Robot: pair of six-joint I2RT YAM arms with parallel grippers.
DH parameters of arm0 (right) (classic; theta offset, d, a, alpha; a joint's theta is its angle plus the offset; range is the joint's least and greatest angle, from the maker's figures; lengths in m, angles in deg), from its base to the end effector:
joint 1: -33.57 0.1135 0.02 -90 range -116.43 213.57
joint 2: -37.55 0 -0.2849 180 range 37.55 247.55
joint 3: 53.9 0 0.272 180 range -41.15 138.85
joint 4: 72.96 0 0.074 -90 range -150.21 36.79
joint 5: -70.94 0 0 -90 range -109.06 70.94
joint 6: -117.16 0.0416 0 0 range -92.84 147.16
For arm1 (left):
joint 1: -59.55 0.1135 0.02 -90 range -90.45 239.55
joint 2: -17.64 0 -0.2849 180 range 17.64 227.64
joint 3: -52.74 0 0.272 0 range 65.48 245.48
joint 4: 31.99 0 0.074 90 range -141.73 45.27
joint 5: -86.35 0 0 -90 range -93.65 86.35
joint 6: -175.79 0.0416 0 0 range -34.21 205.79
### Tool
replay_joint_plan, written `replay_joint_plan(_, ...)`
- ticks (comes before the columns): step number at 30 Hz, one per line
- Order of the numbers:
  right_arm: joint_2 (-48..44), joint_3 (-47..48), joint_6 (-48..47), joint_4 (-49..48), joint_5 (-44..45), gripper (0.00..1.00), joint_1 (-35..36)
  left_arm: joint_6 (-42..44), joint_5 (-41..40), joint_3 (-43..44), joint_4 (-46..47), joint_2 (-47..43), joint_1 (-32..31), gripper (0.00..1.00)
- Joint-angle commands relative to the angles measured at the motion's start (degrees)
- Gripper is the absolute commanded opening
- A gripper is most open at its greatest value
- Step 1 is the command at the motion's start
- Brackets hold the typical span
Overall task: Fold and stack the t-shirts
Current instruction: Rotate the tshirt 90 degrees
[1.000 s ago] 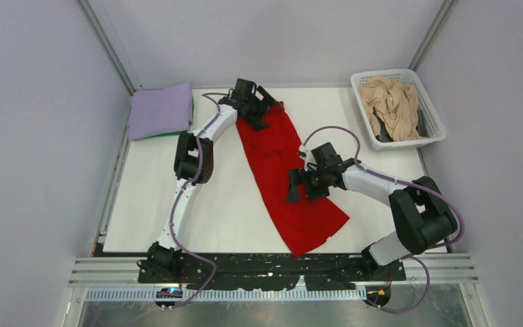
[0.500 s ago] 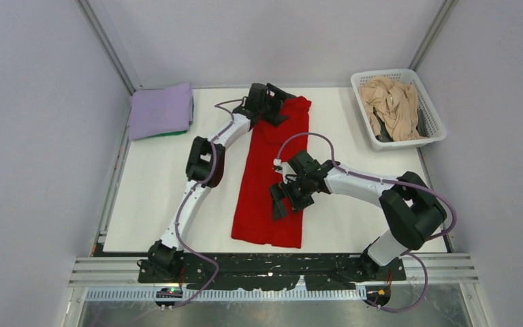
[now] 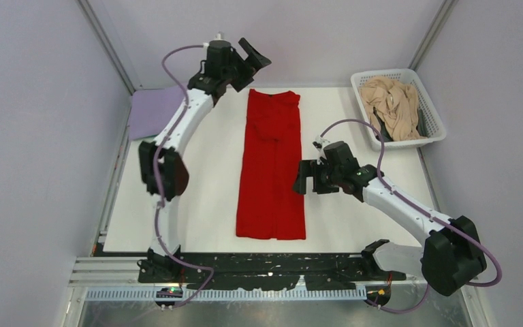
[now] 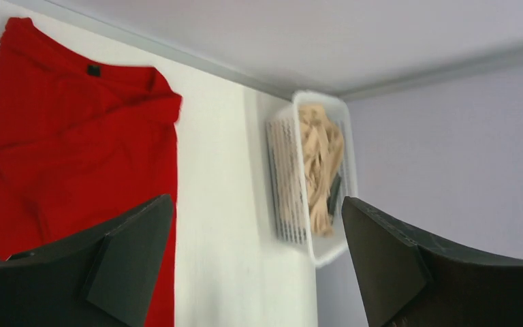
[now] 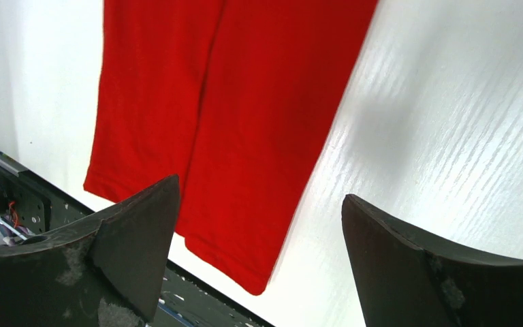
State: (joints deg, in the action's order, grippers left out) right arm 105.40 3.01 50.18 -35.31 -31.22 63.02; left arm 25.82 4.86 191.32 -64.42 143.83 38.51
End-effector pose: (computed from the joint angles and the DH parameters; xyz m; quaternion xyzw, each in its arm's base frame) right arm 0.2182 0.1332 0.2398 -0.0896 0.9266 0.2443 0.2716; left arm 0.5224 -0.2075 0.3623 -0.2322 0.7846 -0.4176 0.3952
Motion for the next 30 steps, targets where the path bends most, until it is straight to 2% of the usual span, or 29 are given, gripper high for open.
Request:
replay_joint_plan(1,-0.6,-3.8,2.7,-4.8,-5.2,0.95,-1.0,19.2,1.6,-20.7,-8.7,-25.5,-4.7,1.00)
replay_joint_plan(4,-4.7,-7.7,1.1,-3.7,-4.0,0.96,-0.4,22.0,-1.2,-45.0,-5.8,-41.0,-6.9,1.00)
replay_joint_plan(7,-8.4,-10.8,-0.7,-1.7,-3.6,0.95,0.4,20.2,1.2,-65.1,-4.7,-53.9,-8.5,1.00)
replay_joint_plan(10,-13.0,-15.0,0.2,-2.0,-5.3,0.96,1.1,18.7,1.8,-78.7,-6.6,-62.5,-10.5,0.99)
replay_joint_plan(14,-15.6,-19.4,2.8,-3.2,-7.0,0.99,2.5,14.4,3.7,-91.3,-7.1,-69.9,-13.4,0.88)
replay_joint_plan(15,-15.5,-20.4,3.5,-3.3,-6.8,0.96,3.2,13.3,4.2,-94.6,-6.5,-71.2,-13.6,0.84)
replay_joint_plan(19,-13.4,-22.5,5.3,-4.4,-6.4,0.89,5.6,11.5,5.8,-99.8,-4.2,-72.7,-13.9,0.66)
replay_joint_plan(21,-11.9,-22.9,5.7,-5.0,-6.9,0.82,7.0,11.3,6.3,-100.7,-2.2,-71.7,-14.0,0.59)
replay_joint_plan(23,-10.6,-23.3,6.2,-6.5,-7.3,0.75,8.2,11.3,6.1,-100.9,-0.5,-70.0,-14.2,0.55)
replay_joint_plan(30,-5.4,-23.4,7.6,-9.8,-8.0,0.55,9.7,12.1,7.0,-100.3,1.6,-61.1,-14.3,0.31)
